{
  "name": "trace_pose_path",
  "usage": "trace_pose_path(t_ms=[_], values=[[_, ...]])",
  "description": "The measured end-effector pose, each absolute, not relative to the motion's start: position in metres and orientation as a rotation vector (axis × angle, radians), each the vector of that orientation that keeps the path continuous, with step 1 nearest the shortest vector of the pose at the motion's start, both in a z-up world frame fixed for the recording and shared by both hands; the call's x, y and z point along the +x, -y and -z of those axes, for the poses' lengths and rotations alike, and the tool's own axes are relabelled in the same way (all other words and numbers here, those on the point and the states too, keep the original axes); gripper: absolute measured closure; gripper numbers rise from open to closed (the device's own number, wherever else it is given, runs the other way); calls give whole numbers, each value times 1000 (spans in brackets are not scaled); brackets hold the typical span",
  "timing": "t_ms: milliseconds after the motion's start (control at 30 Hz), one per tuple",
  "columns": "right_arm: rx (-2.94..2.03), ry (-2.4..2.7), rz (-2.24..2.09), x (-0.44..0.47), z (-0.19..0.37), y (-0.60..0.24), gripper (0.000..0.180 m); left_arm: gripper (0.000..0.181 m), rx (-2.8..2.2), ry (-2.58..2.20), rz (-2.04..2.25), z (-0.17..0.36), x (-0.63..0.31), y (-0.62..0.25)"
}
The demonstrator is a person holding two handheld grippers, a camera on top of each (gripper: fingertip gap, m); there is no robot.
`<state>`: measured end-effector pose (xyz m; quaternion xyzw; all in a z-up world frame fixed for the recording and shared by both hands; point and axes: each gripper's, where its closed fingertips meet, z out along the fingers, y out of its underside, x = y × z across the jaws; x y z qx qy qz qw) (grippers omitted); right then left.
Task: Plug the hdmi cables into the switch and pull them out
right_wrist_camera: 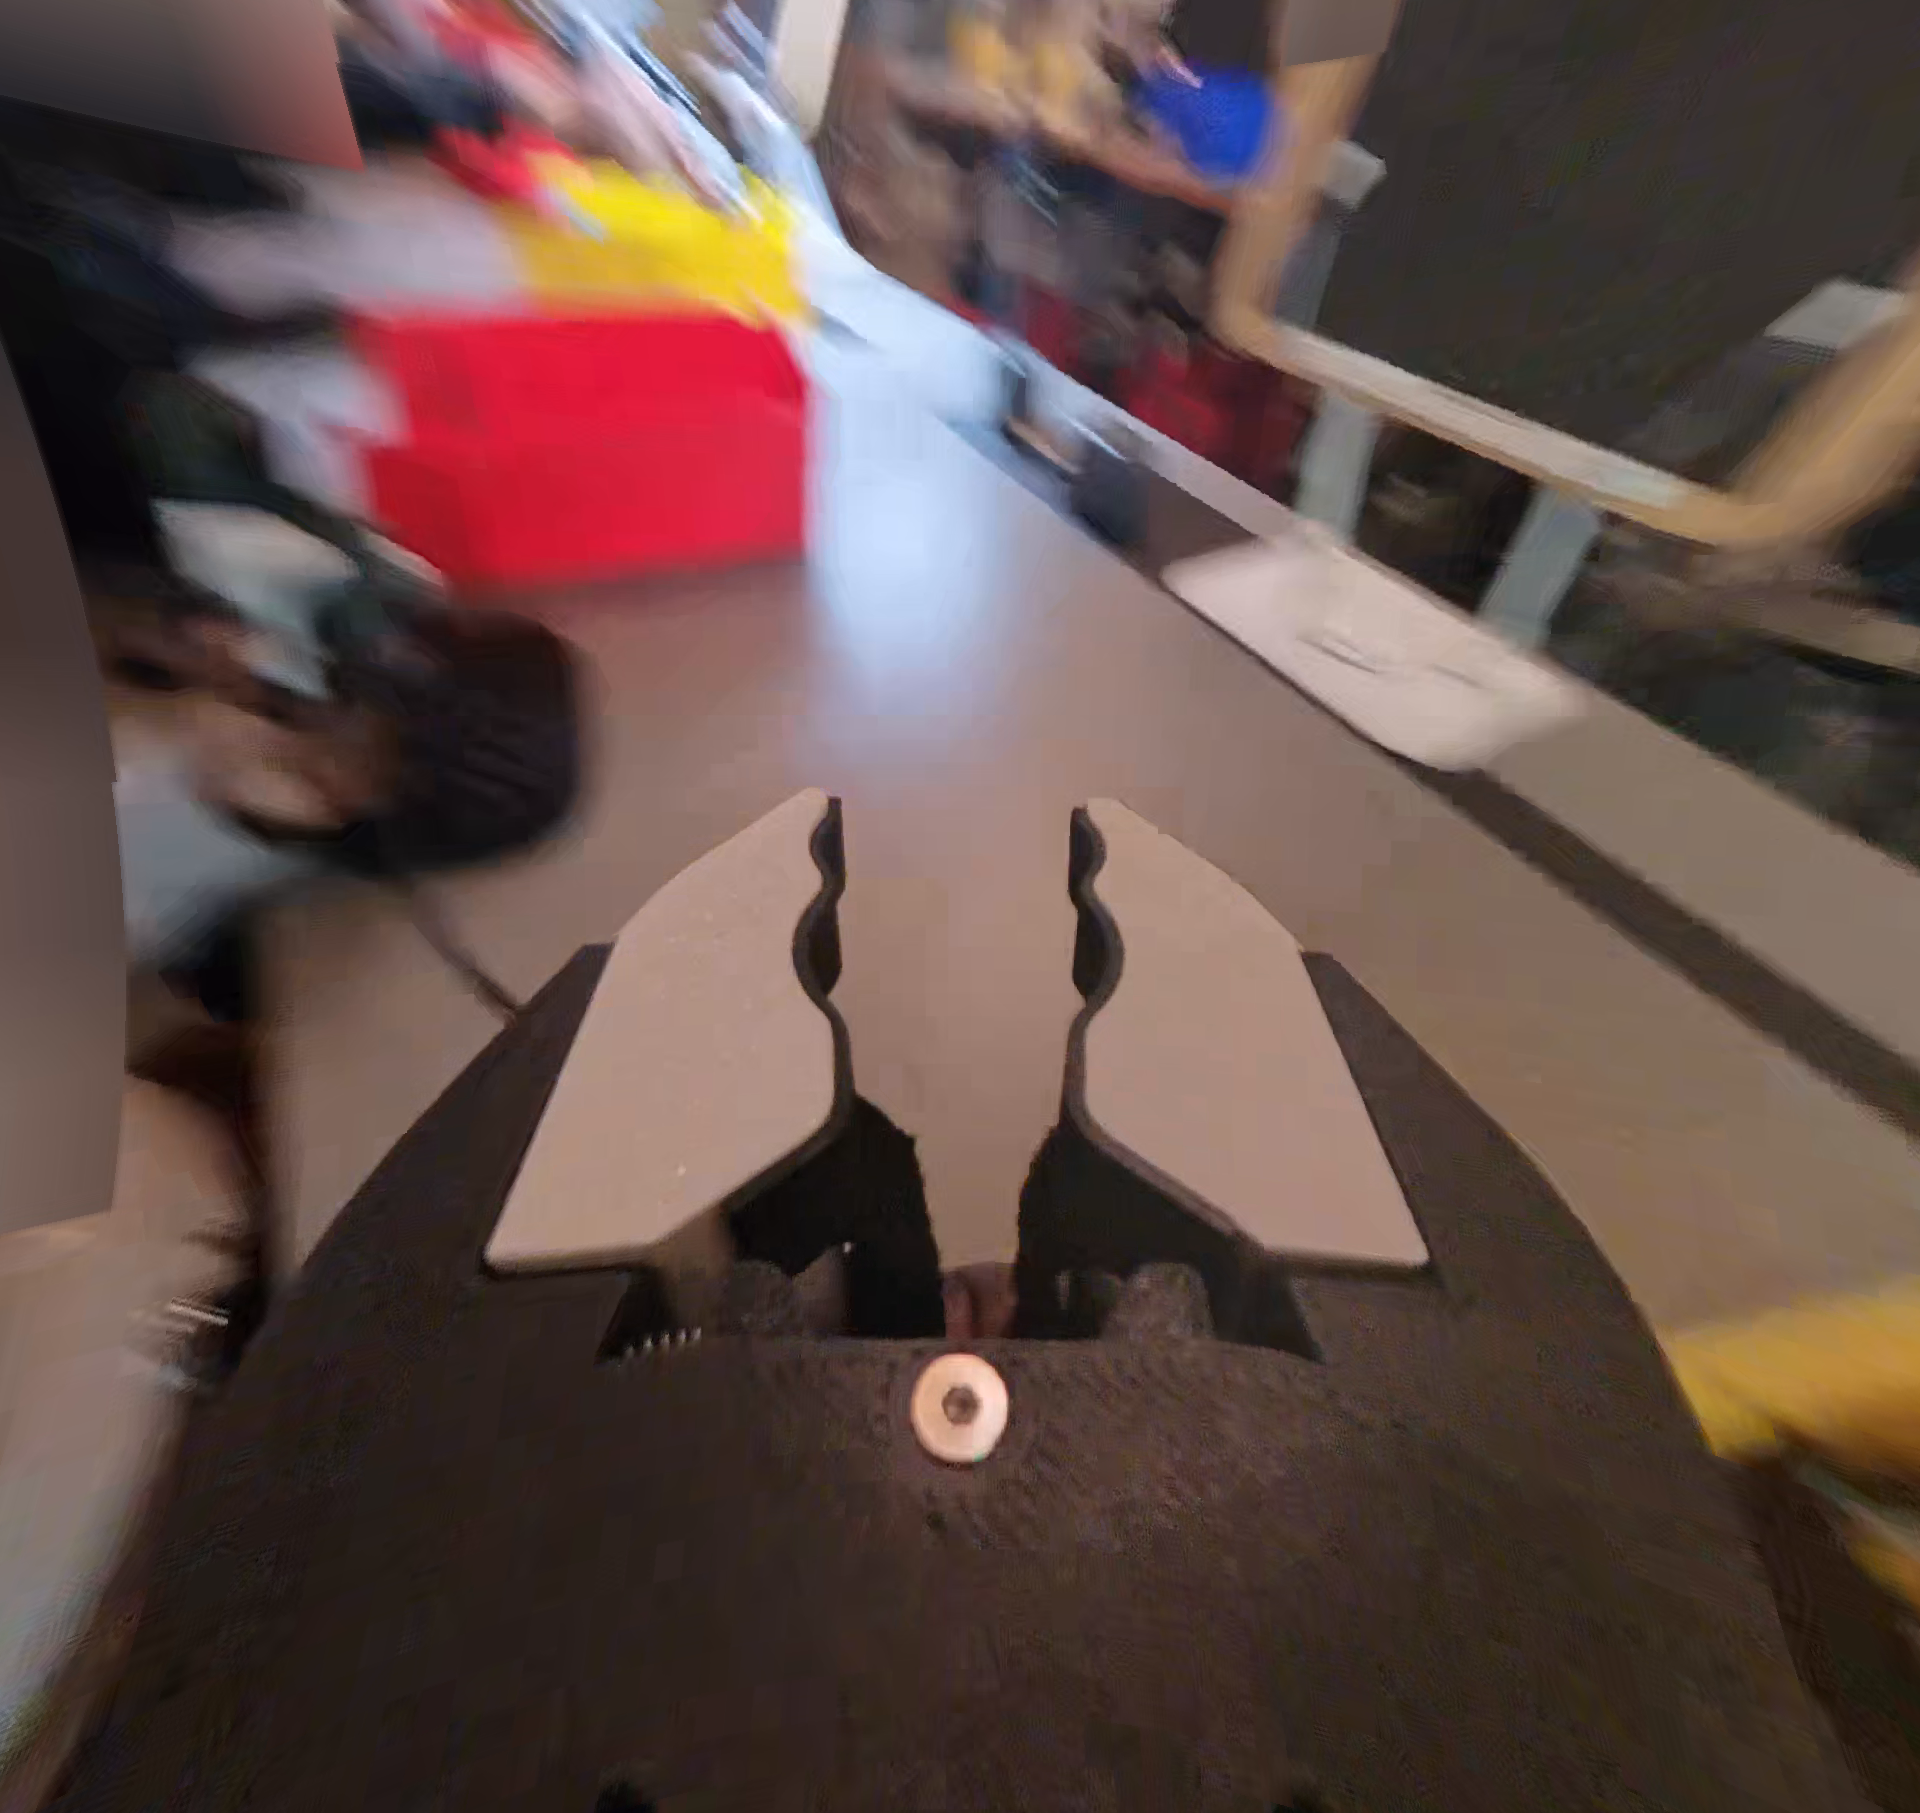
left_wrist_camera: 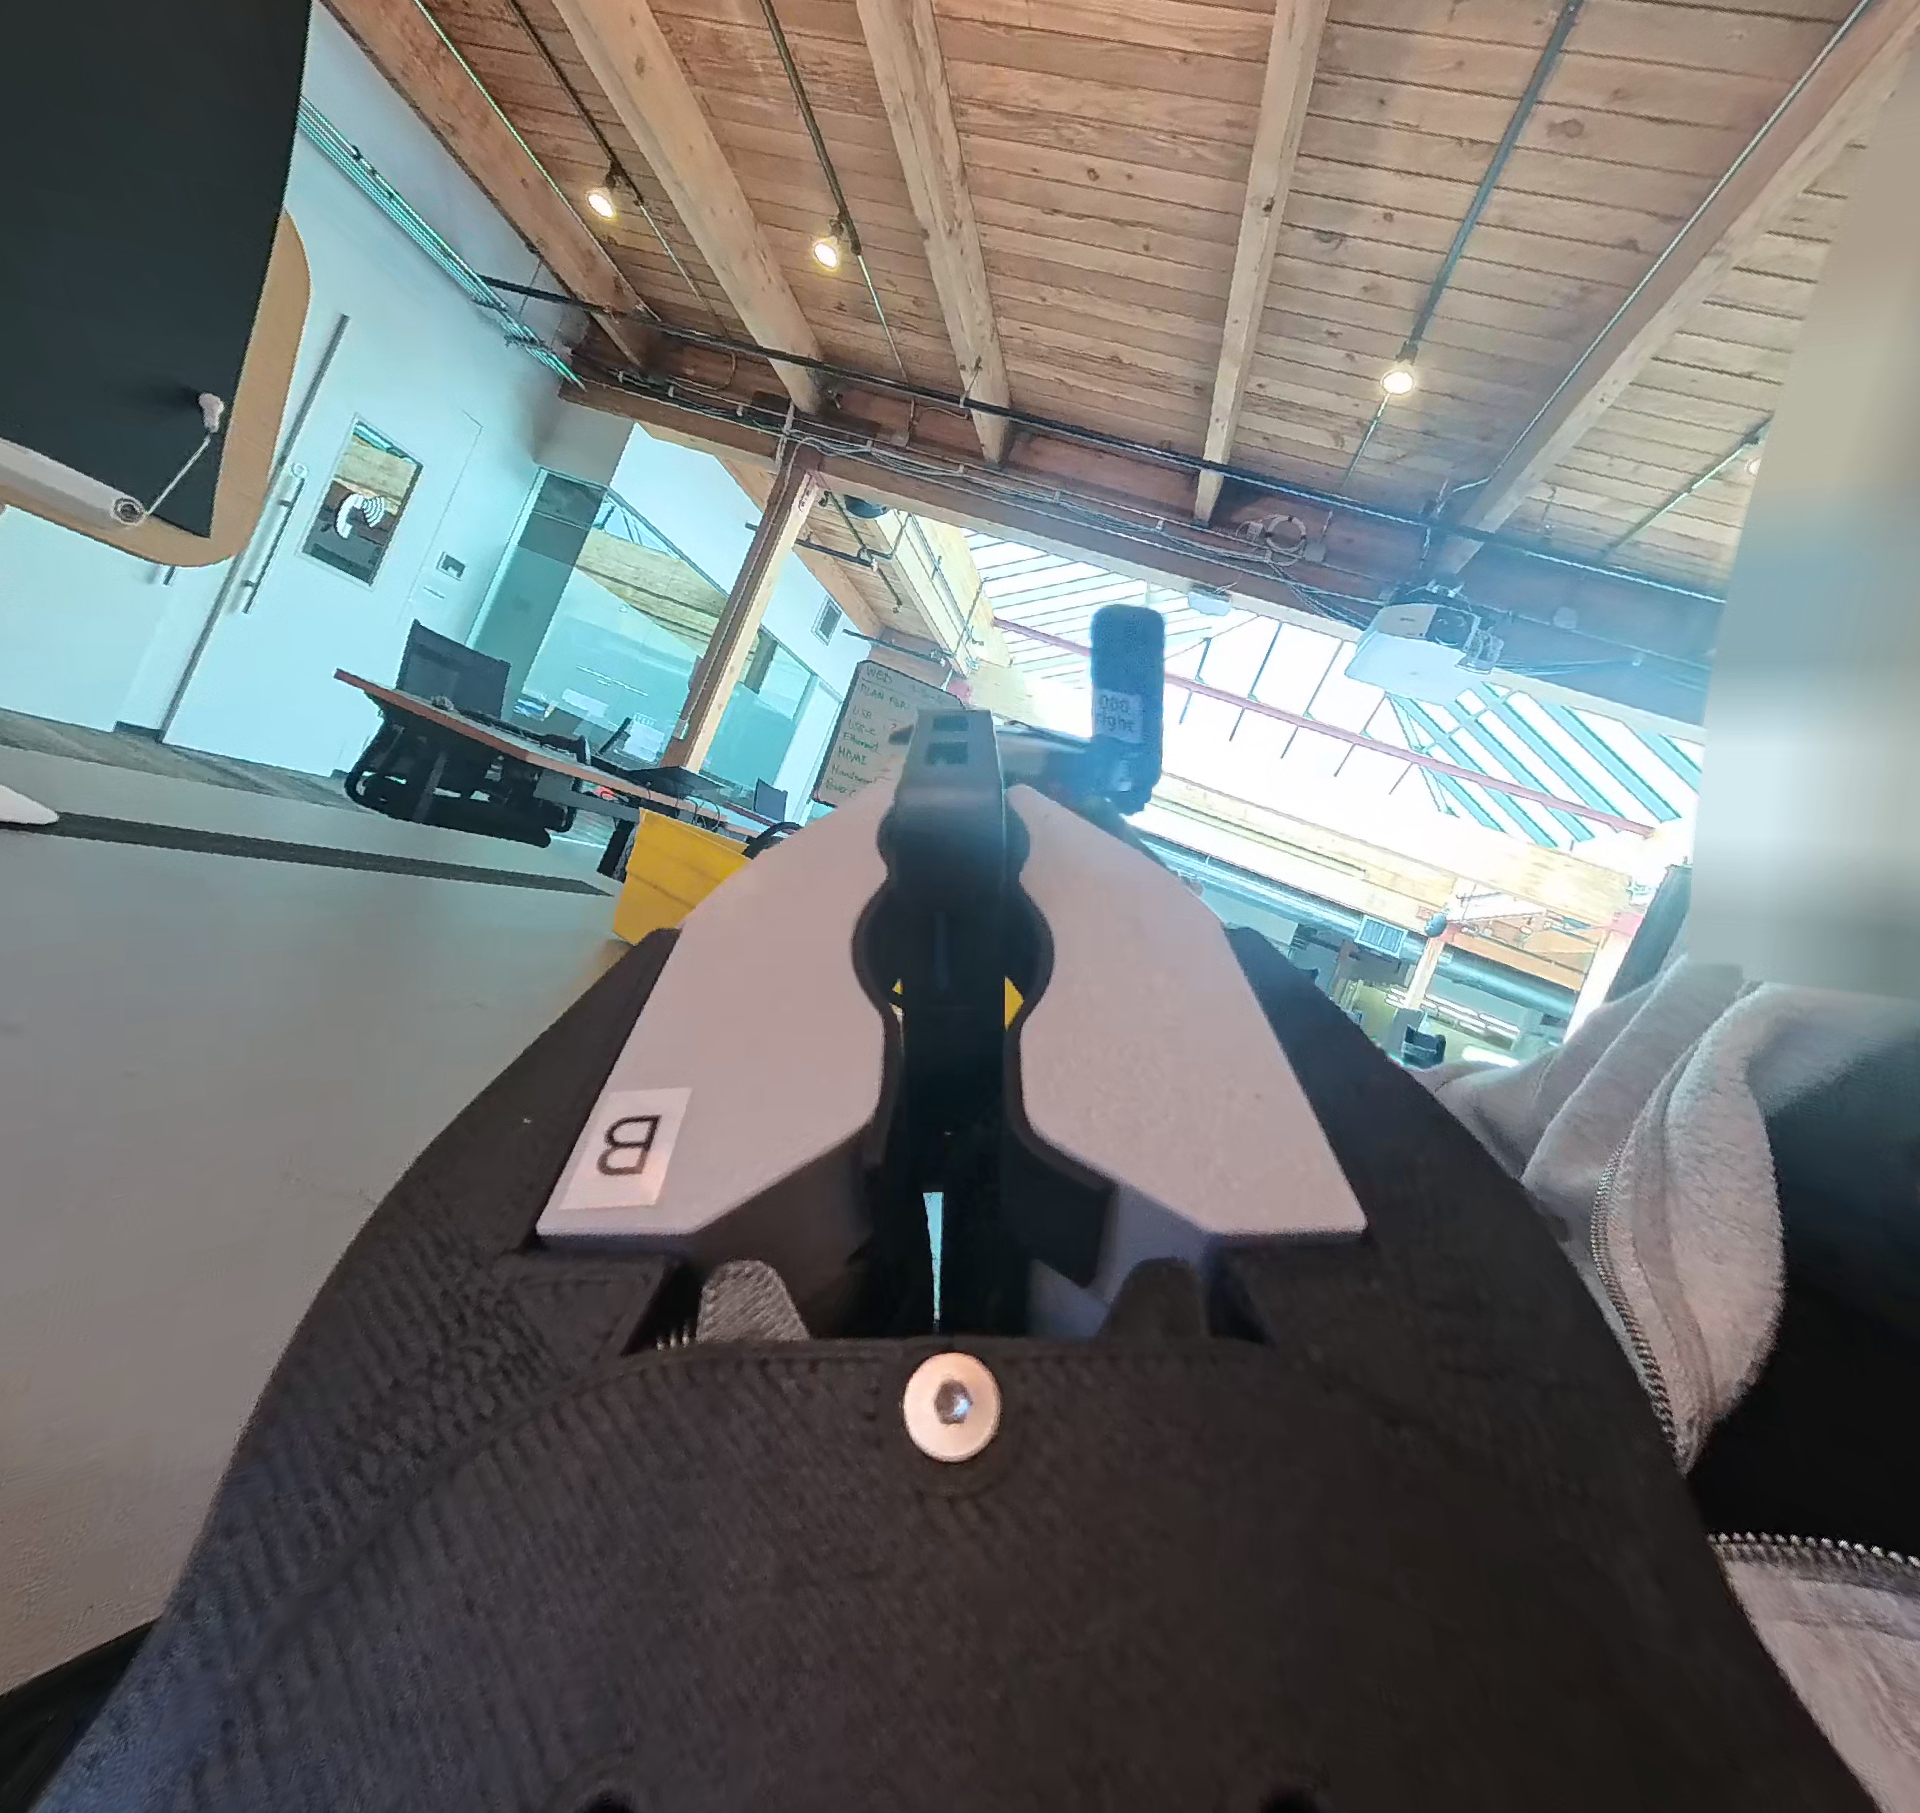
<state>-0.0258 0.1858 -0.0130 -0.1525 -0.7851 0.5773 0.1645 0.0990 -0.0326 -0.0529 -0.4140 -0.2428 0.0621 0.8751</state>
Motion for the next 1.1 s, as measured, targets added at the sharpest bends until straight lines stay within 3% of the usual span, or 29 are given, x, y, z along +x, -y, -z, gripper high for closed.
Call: trace_pose_path(t_ms=[133, 333, 400, 500, 600, 833, 933, 1100], values=[[-302, 2537, -2161, 74, 18, -67, 133, 168, -888, 488, -144, 53, 102, 29], [-32, 2875, -1959, 123, 84, 29, 135, 168, -902, 477, -136, 54, 103, 27], [36, 2868, -1944, 127, 89, 42, 163, 168, -902, 457, -128, 53, 106, 26], [143, 2798, -1908, 123, 84, 38, 166, 161, -898, 450, -137, 51, 107, 26], [194, 2639, -1846, 104, 58, 9, 166, 147, -865, 470, -176, 50, 105, 31], [120, 2096, -1288, -21, -52, -162, 166, 146, -816, 502, -174, 50, 101, 38], [117, 2182, -913, -81, -39, -252, 166, 146, -806, 507, -176, 49, 101, 40], [-124, 2501, -519, -146, 37, -359, 165, 148, -799, 526, -145, 51, 97, 41]])
